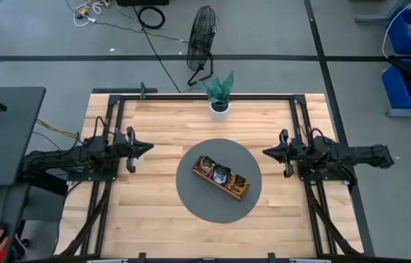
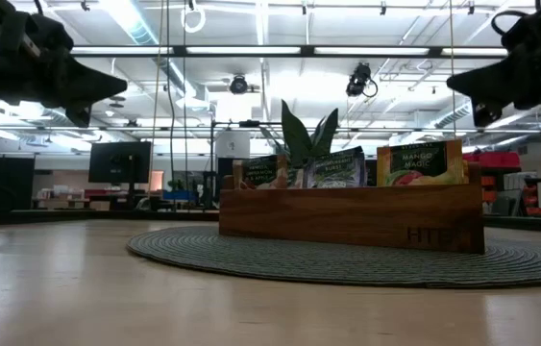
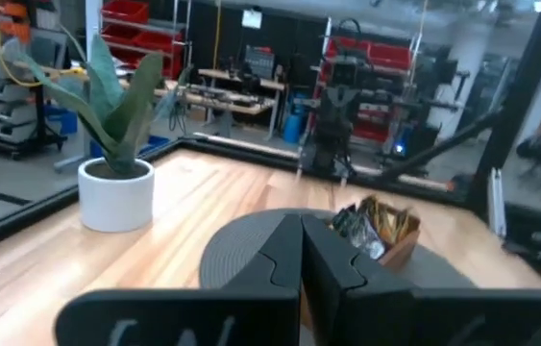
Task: Pick & Place Tea
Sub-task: Return to home position
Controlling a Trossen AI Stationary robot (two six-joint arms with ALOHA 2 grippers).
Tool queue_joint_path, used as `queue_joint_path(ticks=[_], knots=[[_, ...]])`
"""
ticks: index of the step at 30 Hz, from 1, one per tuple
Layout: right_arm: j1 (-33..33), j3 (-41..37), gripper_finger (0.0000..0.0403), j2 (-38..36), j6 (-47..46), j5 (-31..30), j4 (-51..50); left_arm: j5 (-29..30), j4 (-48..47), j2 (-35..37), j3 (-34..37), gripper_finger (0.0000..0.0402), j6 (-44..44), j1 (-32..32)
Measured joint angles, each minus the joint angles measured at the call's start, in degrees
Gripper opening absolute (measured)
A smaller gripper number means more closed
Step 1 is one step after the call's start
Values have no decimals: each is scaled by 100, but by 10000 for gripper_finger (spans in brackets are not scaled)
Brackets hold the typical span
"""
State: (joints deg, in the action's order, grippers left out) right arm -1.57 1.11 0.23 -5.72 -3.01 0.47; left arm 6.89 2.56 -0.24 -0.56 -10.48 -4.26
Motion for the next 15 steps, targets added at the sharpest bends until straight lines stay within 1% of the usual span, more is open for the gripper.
queue_joint_path(ticks=[3,5,10,12,15], knots=[[99,-5,0,140,-136,50,8,-2,9,16,0,2,311,0],[150,-5,0,176,-257,117,-23,91,29,-9,2,2,403,-1],[257,-5,0,362,-553,191,-18,101,45,-1,4,4,685,-2],[339,-5,0,510,-332,106,2,100,39,-5,4,7,690,-2],[366,-5,8,695,-27,299,-30,11,23,-10,4,11,687,-2]])
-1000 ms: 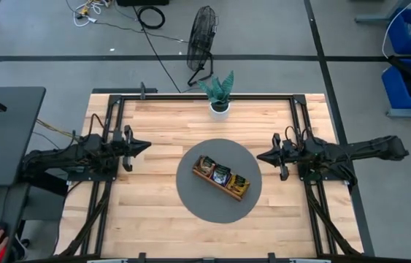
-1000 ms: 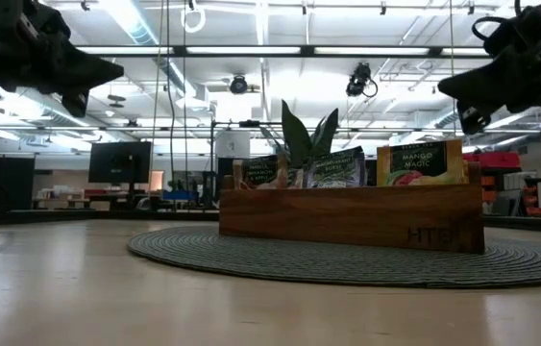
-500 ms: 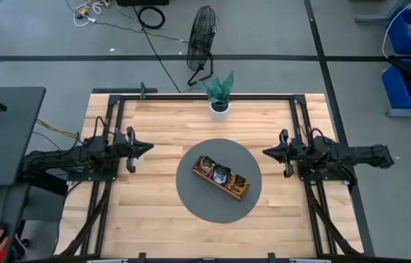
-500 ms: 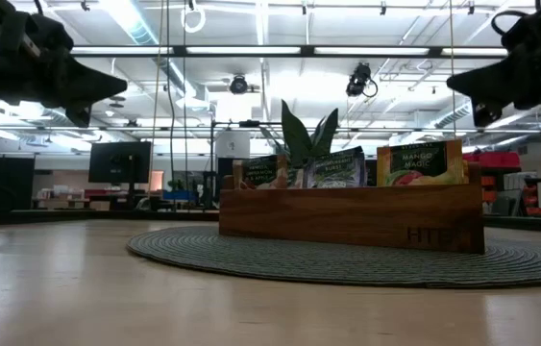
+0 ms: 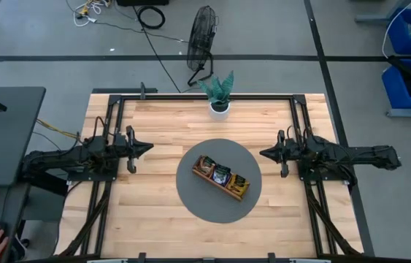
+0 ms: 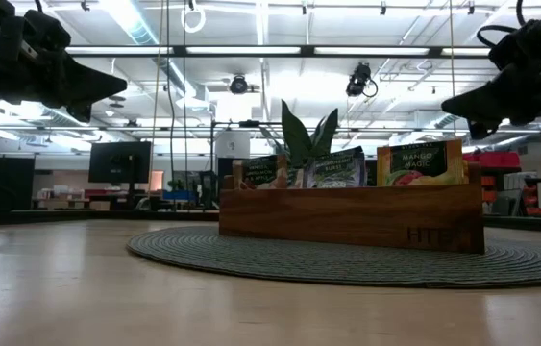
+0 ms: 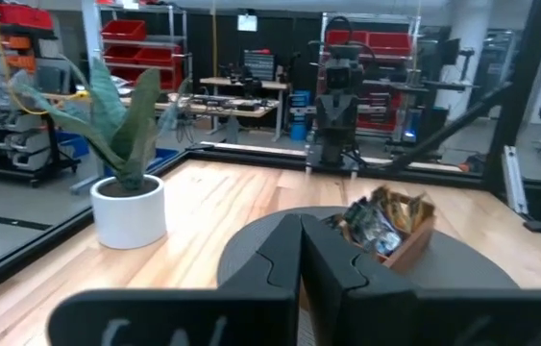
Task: Pick & Place Tea
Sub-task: Return to home position
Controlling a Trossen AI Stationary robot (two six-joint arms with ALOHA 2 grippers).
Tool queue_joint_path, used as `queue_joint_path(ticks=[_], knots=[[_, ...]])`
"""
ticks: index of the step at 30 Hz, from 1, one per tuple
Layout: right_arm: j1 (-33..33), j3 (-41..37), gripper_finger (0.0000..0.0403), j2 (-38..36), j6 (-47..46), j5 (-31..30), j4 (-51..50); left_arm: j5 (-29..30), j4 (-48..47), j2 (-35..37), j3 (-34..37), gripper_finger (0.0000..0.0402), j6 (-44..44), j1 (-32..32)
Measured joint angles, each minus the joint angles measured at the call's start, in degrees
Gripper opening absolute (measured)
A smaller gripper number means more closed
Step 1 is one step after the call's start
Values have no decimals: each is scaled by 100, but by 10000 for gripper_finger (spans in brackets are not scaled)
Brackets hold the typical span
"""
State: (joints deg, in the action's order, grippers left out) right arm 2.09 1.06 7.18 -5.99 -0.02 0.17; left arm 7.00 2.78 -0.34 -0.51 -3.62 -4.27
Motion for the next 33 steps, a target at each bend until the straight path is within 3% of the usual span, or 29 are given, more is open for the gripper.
queue_joint_path(ticks=[9,33], knots=[[-2,0,35,171,45,8,0,-80,-4,0,2,13,-11,0],[-2,0,38,171,71,8,0,-82,5,0,4,14,-15,0]])
